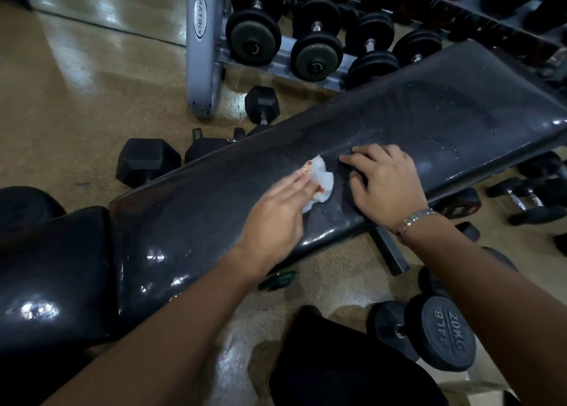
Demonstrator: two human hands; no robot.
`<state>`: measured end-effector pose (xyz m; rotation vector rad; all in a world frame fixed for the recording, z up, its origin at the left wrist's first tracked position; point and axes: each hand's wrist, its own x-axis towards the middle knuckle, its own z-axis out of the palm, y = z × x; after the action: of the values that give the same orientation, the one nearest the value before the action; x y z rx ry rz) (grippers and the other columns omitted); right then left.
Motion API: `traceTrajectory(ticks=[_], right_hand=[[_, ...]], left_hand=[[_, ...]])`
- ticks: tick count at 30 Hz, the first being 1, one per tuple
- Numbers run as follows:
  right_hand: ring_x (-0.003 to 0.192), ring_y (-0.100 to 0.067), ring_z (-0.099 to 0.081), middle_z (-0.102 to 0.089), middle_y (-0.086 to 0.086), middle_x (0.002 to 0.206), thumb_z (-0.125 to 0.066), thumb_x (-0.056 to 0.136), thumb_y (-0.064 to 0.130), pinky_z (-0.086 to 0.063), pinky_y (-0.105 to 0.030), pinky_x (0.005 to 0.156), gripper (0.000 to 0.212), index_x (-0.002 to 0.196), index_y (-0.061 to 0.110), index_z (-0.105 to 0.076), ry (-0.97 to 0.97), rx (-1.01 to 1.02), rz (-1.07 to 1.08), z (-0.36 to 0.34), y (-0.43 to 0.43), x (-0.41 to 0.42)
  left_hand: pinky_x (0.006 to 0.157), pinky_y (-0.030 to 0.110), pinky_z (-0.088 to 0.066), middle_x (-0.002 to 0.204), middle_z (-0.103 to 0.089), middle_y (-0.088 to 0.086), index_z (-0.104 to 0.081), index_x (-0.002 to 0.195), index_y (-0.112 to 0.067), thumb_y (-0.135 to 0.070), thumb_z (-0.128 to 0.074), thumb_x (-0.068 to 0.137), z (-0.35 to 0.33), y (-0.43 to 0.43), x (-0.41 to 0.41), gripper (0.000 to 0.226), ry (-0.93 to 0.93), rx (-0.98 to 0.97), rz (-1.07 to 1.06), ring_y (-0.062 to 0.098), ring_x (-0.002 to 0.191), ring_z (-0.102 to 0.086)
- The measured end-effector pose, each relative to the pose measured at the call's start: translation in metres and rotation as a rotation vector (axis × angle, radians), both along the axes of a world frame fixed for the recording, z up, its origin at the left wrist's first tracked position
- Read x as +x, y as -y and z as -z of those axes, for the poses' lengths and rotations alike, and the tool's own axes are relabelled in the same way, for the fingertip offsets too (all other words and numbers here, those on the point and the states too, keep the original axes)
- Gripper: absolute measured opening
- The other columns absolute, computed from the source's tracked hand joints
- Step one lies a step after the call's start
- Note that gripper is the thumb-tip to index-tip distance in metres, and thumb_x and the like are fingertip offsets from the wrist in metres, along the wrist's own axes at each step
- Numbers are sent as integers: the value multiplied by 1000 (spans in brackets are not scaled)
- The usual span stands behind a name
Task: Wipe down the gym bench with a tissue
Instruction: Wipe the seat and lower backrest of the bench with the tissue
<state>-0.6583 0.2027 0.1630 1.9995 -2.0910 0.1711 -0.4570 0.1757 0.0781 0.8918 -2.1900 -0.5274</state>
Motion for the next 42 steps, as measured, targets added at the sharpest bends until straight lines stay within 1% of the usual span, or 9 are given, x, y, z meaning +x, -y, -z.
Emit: traceTrajectory(ticks=[5, 10, 15, 20, 23, 26, 32, 38, 42], right_hand=[[110, -28, -51, -63, 3, 127, -45, 90, 31, -40, -46, 98, 42, 126, 28, -65, 5, -16, -24, 1, -2, -5], [112, -27, -50, -61, 4, 130, -45, 91, 31, -38, -45, 101, 42, 128, 29, -64, 26, 1, -5, 2, -1, -3], [110, -27, -51, -63, 4, 128, -45, 90, 31, -40, -45, 100, 41, 126, 29, -66, 39, -32, -21, 4, -2, -6], [112, -26, -51, -62, 5, 129, -45, 92, 31, -40, -45, 102, 41, 127, 29, -65, 49, -22, -18, 5, -2, -5], [112, -25, -50, -61, 5, 130, -44, 92, 32, -40, -44, 102, 41, 128, 29, -64, 38, -29, -13, 7, -4, -6], [111, -26, -52, -63, 5, 129, -45, 91, 31, -40, -44, 101, 40, 125, 29, -66, 27, -54, -29, 7, -3, -7], [111, -26, -53, -63, 5, 128, -46, 91, 30, -41, -45, 102, 39, 124, 28, -67, 39, -60, -30, 7, -1, -7], [111, -25, -53, -64, 5, 128, -47, 91, 29, -41, -46, 102, 38, 123, 27, -68, 51, -93, -28, 11, -2, -5], [112, -25, -52, -63, 5, 128, -47, 91, 29, -39, -43, 103, 39, 124, 28, -67, 52, -89, -29, 10, -2, -6]], left_hand=[[117, 41, -39, 141, -60, 11, -64, 132, -4, 8, -43, 83, 10, -28, 7, 55, 43, -170, 423, 24, 138, -52], [120, 34, -33, 139, -61, 9, -66, 131, -7, 3, -47, 86, -5, 24, 2, 50, -23, -27, 98, 22, 136, -54], [116, 40, -40, 138, -63, 9, -69, 126, -7, 10, -46, 81, 7, 0, 14, 54, -8, -87, 388, 21, 135, -54], [102, 45, -44, 124, -72, -2, -76, 118, -18, -6, -46, 84, 4, 53, 37, 46, 62, -163, 96, 30, 111, -58], [93, 45, -50, 122, -73, 1, -76, 116, -20, -4, -43, 83, 8, 21, 27, 49, 39, -142, 192, 29, 108, -57], [100, 42, -50, 126, -71, 2, -78, 112, -14, 9, -47, 81, 16, 20, 41, 49, -10, -171, 260, 25, 116, -61], [112, 40, -41, 116, -71, 9, -77, 103, -7, 16, -52, 78, 4, 45, 38, 42, -67, -171, 13, 27, 118, -56], [85, 25, -43, 102, -60, -7, -60, 102, -19, -20, -58, 98, -14, 24, 11, 4, -223, 185, -340, 11, 101, -51], [108, 29, -43, 115, -70, 2, -71, 110, -10, -4, -62, 93, -15, 51, 2, 20, -209, 202, -253, 16, 118, -60]])
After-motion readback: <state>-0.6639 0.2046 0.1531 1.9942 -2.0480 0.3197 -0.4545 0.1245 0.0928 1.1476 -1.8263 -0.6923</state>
